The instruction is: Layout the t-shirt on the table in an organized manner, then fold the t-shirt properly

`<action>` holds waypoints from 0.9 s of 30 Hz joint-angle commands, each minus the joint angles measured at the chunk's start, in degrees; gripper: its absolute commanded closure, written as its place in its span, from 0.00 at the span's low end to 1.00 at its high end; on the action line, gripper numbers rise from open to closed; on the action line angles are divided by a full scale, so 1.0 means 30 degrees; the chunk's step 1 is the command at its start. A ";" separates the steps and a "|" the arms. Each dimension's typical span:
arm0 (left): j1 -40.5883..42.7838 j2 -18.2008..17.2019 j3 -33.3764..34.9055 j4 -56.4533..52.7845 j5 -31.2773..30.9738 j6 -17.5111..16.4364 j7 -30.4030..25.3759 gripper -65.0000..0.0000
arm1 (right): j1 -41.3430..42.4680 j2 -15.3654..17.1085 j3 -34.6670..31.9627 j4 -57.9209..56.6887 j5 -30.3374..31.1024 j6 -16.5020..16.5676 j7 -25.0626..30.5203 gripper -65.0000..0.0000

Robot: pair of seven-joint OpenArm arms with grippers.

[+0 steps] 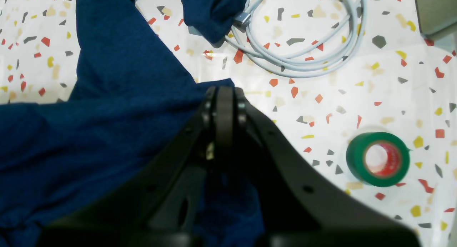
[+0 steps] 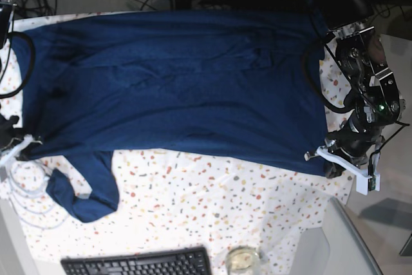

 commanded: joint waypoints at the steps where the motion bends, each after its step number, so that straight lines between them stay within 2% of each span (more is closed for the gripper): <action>1: -0.0278 -0.0181 -0.0058 0.0477 -0.0129 0.0101 -0.0517 1.00 | 0.0415 0.0665 0.0118 0.0271 0.0133 0.0020 0.0466 1.00; 5: -0.0219 -0.0269 -0.0087 0.0916 -0.0188 0.1009 -0.0576 1.00 | 0.0738 0.0723 0.0118 0.0271 0.0133 0.0020 0.0466 1.00; 14: -0.0131 -0.0152 -0.0058 0.0887 -0.0188 0.1097 -0.0576 1.00 | 0.0767 0.1046 0.0088 0.0271 0.0133 0.0020 0.0466 1.00; 23: 0.1832 -0.0152 -0.1113 0.1092 -0.0305 0.1097 -0.0488 1.00 | -0.0640 0.1133 0.0088 0.0271 0.0133 0.0020 0.0437 1.00; 27: 0.3678 -0.0123 -0.1054 0.2557 -0.0305 0.1097 -0.0458 1.00 | -0.1226 0.1133 0.0235 0.0271 0.0133 0.0020 -0.0530 1.00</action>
